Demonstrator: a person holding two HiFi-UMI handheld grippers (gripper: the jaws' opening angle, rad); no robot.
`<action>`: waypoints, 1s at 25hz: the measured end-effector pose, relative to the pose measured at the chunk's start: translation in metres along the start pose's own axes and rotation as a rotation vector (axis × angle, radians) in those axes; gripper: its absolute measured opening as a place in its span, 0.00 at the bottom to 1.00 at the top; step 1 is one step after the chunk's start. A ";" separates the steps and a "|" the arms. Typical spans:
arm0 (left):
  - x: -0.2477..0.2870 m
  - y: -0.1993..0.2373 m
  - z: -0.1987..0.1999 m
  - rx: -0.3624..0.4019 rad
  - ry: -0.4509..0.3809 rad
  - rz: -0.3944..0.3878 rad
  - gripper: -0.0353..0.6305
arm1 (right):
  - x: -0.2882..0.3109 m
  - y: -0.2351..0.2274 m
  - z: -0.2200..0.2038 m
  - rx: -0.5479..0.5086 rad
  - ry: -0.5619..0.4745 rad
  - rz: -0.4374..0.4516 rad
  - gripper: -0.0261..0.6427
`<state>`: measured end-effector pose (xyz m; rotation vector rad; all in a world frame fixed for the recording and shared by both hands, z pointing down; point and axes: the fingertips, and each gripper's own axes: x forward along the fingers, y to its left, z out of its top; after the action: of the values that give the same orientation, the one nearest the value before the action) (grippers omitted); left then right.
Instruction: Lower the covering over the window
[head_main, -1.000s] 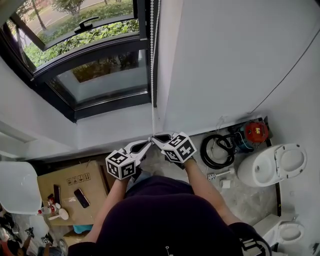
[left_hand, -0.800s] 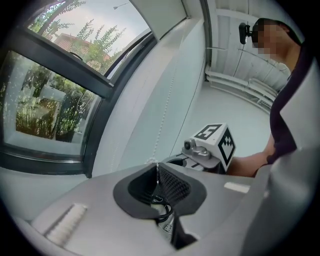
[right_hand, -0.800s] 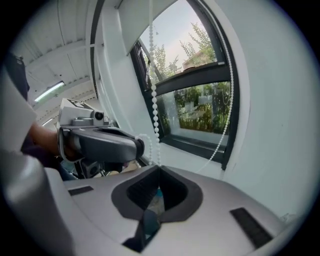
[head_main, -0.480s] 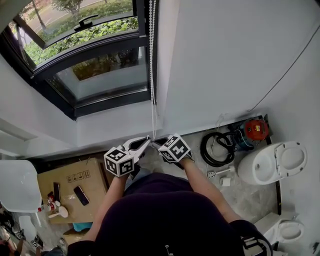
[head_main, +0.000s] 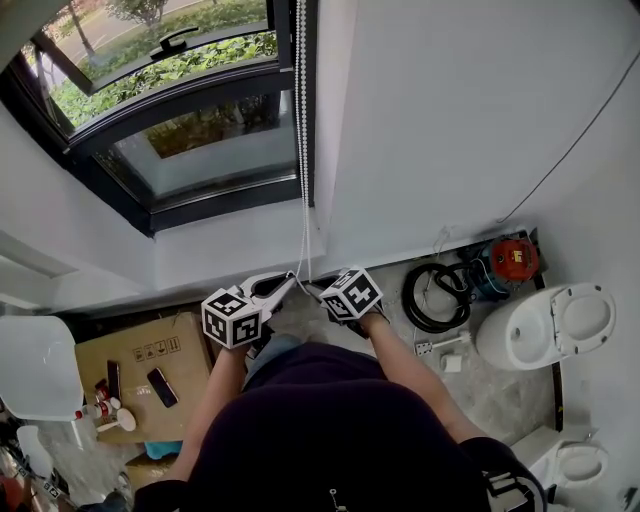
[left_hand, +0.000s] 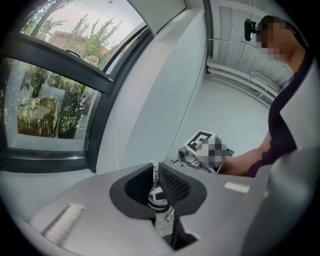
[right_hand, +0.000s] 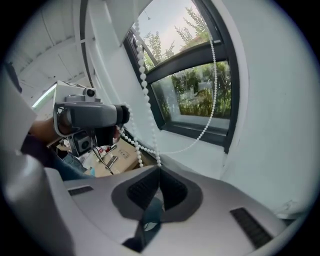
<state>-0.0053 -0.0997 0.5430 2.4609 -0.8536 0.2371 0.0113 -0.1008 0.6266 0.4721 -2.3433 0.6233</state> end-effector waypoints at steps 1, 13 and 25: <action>-0.001 0.000 0.002 -0.002 0.000 -0.008 0.08 | 0.000 0.000 0.000 0.000 -0.002 0.001 0.06; -0.006 -0.002 0.035 0.121 -0.043 0.060 0.41 | -0.001 -0.009 -0.003 -0.034 0.012 -0.044 0.06; -0.022 -0.027 0.140 0.281 -0.270 0.040 0.41 | -0.001 -0.012 -0.003 -0.034 0.016 -0.053 0.06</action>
<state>-0.0065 -0.1446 0.4060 2.7838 -1.0431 0.0390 0.0189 -0.1090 0.6316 0.5101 -2.3144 0.5603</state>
